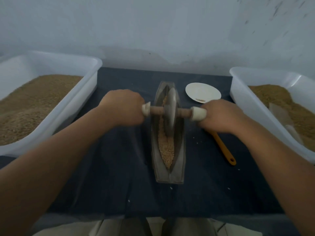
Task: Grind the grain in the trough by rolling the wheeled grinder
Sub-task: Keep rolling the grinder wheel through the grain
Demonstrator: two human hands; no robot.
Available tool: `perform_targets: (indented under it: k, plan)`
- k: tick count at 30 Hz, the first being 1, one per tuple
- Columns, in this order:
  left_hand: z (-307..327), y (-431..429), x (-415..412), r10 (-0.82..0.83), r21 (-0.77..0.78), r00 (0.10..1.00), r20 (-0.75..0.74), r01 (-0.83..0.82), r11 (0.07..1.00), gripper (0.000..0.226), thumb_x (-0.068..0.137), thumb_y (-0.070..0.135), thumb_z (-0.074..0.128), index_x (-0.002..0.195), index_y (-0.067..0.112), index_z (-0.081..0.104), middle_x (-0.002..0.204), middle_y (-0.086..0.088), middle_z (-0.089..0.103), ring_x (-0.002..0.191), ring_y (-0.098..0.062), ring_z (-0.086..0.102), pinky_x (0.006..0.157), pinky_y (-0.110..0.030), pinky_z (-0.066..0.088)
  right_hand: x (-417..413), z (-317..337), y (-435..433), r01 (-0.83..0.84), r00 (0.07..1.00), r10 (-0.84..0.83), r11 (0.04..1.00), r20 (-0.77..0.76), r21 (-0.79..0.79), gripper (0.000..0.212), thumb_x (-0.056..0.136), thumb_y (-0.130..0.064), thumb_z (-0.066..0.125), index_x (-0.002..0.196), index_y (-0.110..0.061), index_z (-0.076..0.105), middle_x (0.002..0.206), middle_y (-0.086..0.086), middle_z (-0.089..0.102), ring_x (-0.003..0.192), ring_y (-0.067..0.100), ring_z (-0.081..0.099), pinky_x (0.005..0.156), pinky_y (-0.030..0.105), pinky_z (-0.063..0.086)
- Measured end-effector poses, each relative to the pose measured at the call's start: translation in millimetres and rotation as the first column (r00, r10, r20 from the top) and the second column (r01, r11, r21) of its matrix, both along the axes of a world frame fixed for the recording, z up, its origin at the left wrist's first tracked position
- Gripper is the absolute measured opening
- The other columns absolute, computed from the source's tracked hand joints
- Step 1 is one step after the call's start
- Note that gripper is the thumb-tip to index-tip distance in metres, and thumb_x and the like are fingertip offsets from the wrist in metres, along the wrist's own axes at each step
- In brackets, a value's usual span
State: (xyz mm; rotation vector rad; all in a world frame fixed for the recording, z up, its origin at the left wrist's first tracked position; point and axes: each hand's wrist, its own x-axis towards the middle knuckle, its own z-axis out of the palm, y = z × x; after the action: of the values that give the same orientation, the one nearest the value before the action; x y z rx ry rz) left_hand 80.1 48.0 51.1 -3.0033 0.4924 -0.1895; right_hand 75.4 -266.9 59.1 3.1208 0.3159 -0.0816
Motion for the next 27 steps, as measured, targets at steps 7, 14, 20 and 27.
perform_targets:
  k: [7, 14, 20, 27]
  plan:
    - [18.0, -14.5, 39.8, 0.043, -0.009, 0.996, -0.075, -0.044, 0.999, 0.036, 0.081, 0.059, 0.051, 0.072, 0.026, 0.063, 0.075, 0.006, 0.062, 0.068, -0.017, 0.058, 0.065, -0.035, 0.048, 38.9, -1.0, 11.3, 0.061, 0.981, -0.057, 0.998, 0.185, -0.017, 0.017, 0.078, -0.041, 0.063, 0.072, -0.027, 0.056, 0.069, -0.008, 0.057, 0.06, 0.012, 0.05, 0.053, 0.03, 0.042]
    - [-0.4, 13.2, -46.7, -0.079, 0.02, 0.997, -0.023, 0.08, 0.997, 0.022, 0.07, 0.049, 0.053, 0.062, 0.029, 0.056, 0.053, 0.011, 0.054, 0.049, -0.007, 0.051, 0.047, -0.024, 0.032, -50.3, 12.6, -4.6, -0.1, 0.972, 0.12, 0.99, -0.203, 0.104, 0.039, 0.053, -0.07, 0.049, 0.09, -0.06, 0.057, 0.081, -0.048, 0.055, 0.059, 0.003, 0.062, 0.05, 0.028, 0.042]
    - [11.6, -8.7, 23.1, 0.056, 0.005, 0.998, 0.037, -0.056, 0.998, 0.027, 0.08, 0.051, 0.054, 0.07, 0.027, 0.061, 0.071, 0.008, 0.061, 0.063, -0.019, 0.056, 0.061, -0.032, 0.044, 7.4, -8.8, 7.5, 0.083, 0.977, -0.087, 0.996, 0.196, 0.03, 0.023, 0.079, -0.052, 0.064, 0.074, -0.03, 0.059, 0.069, -0.008, 0.059, 0.067, 0.017, 0.058, 0.059, 0.033, 0.047]
    - [2.2, -2.3, 5.0, 0.023, -0.026, 0.999, 0.023, -0.022, 0.999, 0.027, 0.082, 0.05, 0.05, 0.067, 0.029, 0.058, 0.067, 0.01, 0.058, 0.059, -0.015, 0.053, 0.057, -0.031, 0.043, 1.0, 2.4, 8.4, 0.041, 0.992, -0.041, 0.999, 0.122, 0.005, 0.015, 0.075, -0.041, 0.062, 0.069, -0.027, 0.061, 0.067, -0.006, 0.062, 0.062, 0.015, 0.058, 0.054, 0.03, 0.045]
